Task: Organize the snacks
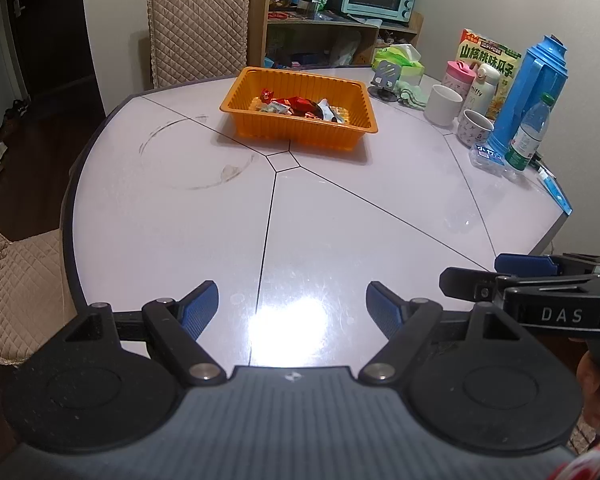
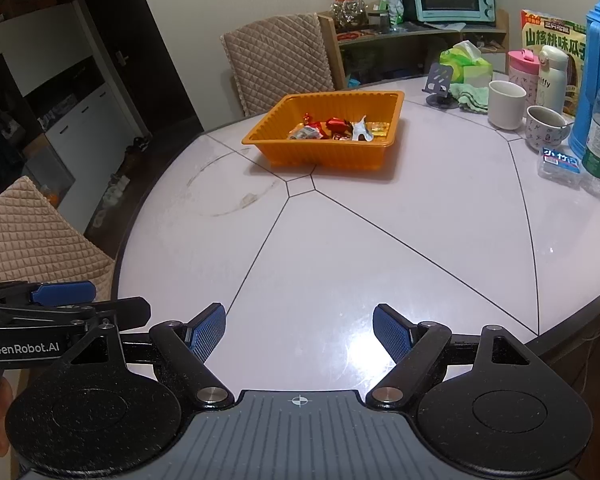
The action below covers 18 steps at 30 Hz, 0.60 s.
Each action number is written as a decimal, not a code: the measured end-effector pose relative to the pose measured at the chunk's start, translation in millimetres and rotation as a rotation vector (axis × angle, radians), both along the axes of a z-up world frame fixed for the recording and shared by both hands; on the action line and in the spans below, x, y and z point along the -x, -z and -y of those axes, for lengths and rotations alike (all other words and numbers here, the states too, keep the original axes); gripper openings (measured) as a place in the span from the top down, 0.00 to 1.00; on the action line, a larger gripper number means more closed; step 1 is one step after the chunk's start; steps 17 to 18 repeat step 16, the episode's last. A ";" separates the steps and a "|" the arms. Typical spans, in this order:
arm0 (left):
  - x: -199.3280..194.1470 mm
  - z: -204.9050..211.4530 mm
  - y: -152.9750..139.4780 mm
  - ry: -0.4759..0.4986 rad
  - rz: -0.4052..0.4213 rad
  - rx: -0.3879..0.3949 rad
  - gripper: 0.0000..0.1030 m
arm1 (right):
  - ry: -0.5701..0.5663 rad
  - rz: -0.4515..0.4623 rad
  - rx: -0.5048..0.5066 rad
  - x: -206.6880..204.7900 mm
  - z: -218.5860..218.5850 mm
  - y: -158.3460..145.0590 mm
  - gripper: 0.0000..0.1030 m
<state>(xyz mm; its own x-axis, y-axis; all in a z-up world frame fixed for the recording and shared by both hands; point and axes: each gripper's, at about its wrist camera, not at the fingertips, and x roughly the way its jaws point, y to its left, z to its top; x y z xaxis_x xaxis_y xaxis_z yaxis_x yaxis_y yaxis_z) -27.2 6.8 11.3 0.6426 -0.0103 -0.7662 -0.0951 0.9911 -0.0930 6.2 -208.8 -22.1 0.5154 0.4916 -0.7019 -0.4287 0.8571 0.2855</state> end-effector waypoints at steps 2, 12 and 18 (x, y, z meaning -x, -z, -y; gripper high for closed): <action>-0.1 0.1 -0.1 0.000 0.001 -0.001 0.23 | 0.001 0.000 -0.002 -1.8 0.6 0.0 0.22; -11.2 1.3 0.6 0.007 0.004 -0.004 0.23 | 0.008 -0.006 -0.005 -8.2 2.1 1.3 0.22; -16.3 2.5 2.7 0.005 -0.001 -0.017 0.23 | 0.009 -0.014 -0.006 -12.7 1.8 3.1 0.22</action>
